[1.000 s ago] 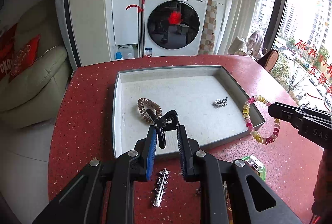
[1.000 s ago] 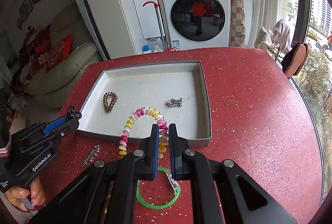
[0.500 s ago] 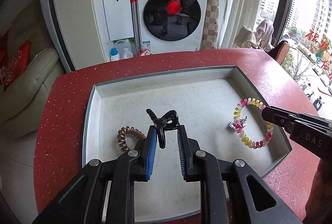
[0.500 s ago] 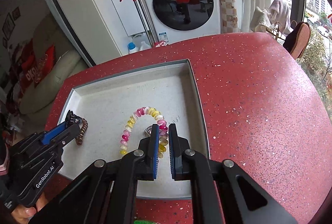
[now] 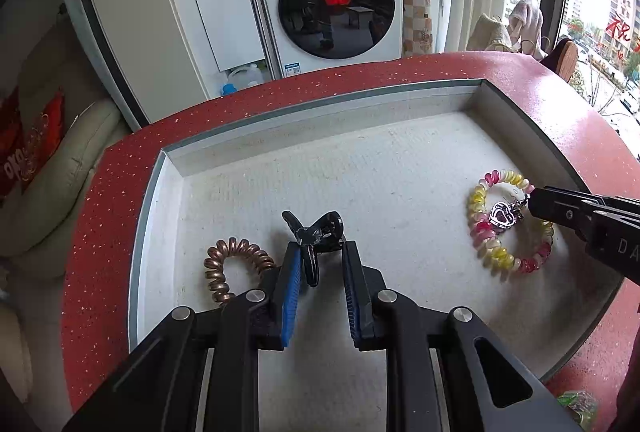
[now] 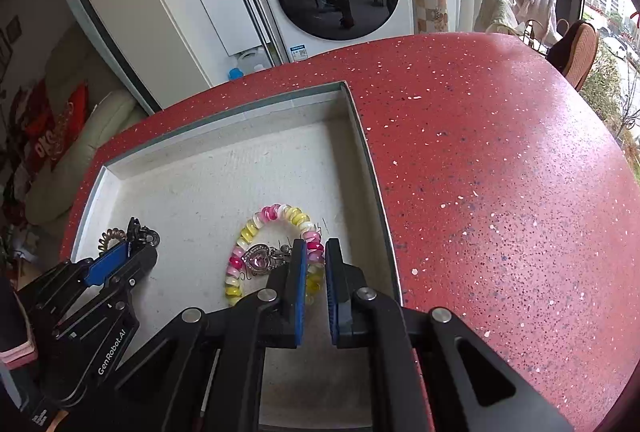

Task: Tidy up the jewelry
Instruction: 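Lower the claw clip into the tray and open the left gripper, then withdraw both grippers from the tray toward the remaining jewelry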

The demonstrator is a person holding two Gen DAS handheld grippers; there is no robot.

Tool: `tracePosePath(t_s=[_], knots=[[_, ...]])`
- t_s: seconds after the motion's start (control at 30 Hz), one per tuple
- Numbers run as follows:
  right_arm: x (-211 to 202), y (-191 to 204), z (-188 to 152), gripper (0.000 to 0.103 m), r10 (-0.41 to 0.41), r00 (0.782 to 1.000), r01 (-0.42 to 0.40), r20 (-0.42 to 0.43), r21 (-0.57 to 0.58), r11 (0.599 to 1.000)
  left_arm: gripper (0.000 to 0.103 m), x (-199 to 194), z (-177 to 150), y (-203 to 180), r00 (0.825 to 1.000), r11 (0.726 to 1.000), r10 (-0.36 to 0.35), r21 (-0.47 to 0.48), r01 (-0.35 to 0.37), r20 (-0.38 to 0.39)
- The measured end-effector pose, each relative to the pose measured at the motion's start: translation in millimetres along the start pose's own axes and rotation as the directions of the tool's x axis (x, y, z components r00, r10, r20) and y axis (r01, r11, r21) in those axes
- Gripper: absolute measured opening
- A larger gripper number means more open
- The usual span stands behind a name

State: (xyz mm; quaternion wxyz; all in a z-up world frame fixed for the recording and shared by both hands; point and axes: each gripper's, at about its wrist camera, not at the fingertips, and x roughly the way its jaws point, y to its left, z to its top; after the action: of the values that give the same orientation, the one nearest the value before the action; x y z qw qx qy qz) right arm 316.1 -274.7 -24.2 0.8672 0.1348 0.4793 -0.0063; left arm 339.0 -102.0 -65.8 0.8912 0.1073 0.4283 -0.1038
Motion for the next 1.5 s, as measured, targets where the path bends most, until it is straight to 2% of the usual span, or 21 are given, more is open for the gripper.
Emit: tracePosePath(t_s=[0.13,0.17,0.2,0.27,0.43,0.47,0.5,0.53,0.6,0.77,0.9,1.03,1.1,1.37,1.5], knots=[[1,3,-1,0.012,-0.002,1.0,0.001,-0.011,-0.017,1.0,0.039,-2,0,-5,0.999,0.999,0.033,0.033,-0.034,0.009],[0,3,0,0.019,0.003,1.0,-0.003,-0.012,-0.014,1.0,0.039,-2,0,-6,0.999,0.999,0.034,0.034,-0.034,0.007],[-2,3,0,0.033,0.006,1.0,-0.006,-0.007,-0.011,1.0,0.039,-3,-1,-6,1.0,0.999,0.026,0.029,-0.026,0.002],[-9,3,0,0.048,0.025,1.0,-0.025,0.016,-0.011,1.0,0.039,-5,0,-4,1.0,1.0,0.003,0.007,-0.003,-0.001],[-29,4,-2,0.05,0.049,0.997,-0.049,0.058,-0.006,0.999,0.04,-15,1,3,1.0,0.999,-0.016,-0.041,0.017,0.024],[-32,3,-3,0.05,0.051,0.997,-0.051,0.065,-0.002,0.999,0.06,-18,1,5,0.999,0.999,-0.019,-0.049,0.021,0.03],[-36,2,-4,0.05,0.054,0.996,-0.054,0.071,0.002,0.999,0.095,-22,1,6,0.999,0.998,-0.016,-0.057,0.018,0.041],[-39,1,-5,0.05,0.057,0.996,-0.058,0.074,0.005,0.998,0.103,-27,1,7,0.998,0.998,0.001,-0.066,0.003,0.066],[-46,1,-7,0.05,0.061,0.995,-0.062,0.081,0.007,0.998,0.103,-39,2,9,0.993,0.998,0.019,-0.058,-0.013,0.117],[-62,2,-14,0.05,0.072,0.993,-0.072,0.092,0.005,0.997,0.103,-56,1,10,0.991,0.999,0.008,-0.048,-0.001,0.13],[-74,5,-24,0.058,0.081,0.992,-0.081,0.099,-0.007,0.997,0.103,-72,-7,16,0.991,0.997,-0.014,-0.077,0.024,0.133],[-89,10,-39,0.064,0.095,0.989,-0.092,0.11,-0.026,0.995,0.103,-93,-21,25,0.991,0.994,-0.005,-0.108,0.02,0.134],[-96,13,-48,0.084,0.108,0.988,-0.104,0.106,-0.042,0.994,0.103,-101,-31,30,0.991,0.992,-0.007,-0.122,0.023,0.13],[-125,23,-87,0.087,0.141,0.98,-0.13,0.139,-0.09,0.987,0.103,-131,-80,57,0.993,0.983,-0.016,-0.182,0.037,0.114],[-132,25,-101,0.087,0.156,0.978,-0.145,0.138,-0.089,0.985,0.103,-140,-104,58,0.993,0.987,0.03,-0.159,-0.012,0.11]])
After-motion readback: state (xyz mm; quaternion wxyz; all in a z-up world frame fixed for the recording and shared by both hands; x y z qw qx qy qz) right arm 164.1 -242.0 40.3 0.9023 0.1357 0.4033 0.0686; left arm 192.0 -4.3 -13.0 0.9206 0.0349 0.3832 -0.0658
